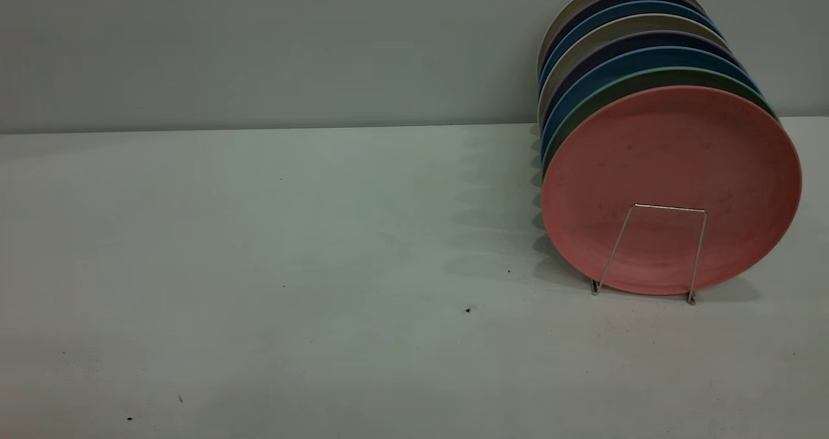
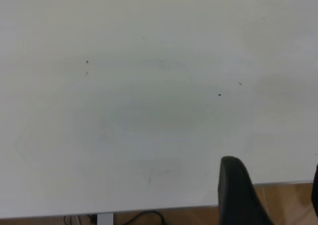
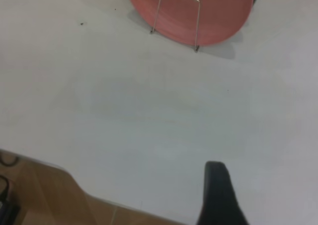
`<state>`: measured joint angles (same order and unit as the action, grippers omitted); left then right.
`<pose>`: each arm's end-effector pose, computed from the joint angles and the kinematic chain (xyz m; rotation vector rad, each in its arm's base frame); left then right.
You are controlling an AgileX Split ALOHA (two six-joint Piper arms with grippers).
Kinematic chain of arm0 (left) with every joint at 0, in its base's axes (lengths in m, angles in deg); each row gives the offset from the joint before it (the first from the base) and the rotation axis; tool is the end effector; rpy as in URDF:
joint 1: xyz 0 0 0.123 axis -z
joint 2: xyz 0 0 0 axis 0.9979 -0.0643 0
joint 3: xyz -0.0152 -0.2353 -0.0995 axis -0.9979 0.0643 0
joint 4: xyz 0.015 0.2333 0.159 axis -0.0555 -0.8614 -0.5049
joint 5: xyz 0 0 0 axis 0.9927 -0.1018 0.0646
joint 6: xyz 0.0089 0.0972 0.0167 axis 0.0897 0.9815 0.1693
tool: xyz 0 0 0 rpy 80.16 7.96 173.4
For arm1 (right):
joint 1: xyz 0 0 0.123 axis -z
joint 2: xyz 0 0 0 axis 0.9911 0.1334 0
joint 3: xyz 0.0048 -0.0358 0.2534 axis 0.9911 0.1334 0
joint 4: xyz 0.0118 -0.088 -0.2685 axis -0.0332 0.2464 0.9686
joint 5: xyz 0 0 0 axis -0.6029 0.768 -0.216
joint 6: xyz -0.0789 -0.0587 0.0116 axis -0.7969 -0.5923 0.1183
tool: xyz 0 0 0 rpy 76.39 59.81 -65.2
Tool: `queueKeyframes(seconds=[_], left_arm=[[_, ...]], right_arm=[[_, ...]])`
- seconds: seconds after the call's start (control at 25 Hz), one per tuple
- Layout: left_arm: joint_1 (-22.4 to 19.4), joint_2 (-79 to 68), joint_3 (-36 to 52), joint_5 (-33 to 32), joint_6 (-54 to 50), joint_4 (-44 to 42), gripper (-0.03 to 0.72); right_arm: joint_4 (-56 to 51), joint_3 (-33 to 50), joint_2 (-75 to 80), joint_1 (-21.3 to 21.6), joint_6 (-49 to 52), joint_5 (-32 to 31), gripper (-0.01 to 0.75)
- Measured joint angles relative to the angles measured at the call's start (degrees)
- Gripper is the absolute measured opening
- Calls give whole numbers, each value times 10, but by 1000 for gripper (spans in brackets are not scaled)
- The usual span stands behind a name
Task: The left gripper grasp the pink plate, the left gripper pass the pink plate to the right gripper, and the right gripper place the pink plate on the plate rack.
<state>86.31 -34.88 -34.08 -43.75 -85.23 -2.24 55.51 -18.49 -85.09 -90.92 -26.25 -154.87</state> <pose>0.0668 -0.0031 0.2753 0.0100 2.1787 -0.0396 0.0675 0.0178 0.2704 -0.3481 2.1903 0.0969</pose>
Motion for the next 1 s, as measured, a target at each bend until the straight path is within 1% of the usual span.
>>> queueKeyframes(seconds=[0.48,0.76,1.0], left_arm=[[0,3,0,0,0,1,404],[0,44,0,-2,0,1,404],[0,46,0,-3,0,1,404]], right_arm=[[0,2,0,0,0,0,500],[0,3,-23,1,0,0,500],[0,3,-52,15,0,-2,500]])
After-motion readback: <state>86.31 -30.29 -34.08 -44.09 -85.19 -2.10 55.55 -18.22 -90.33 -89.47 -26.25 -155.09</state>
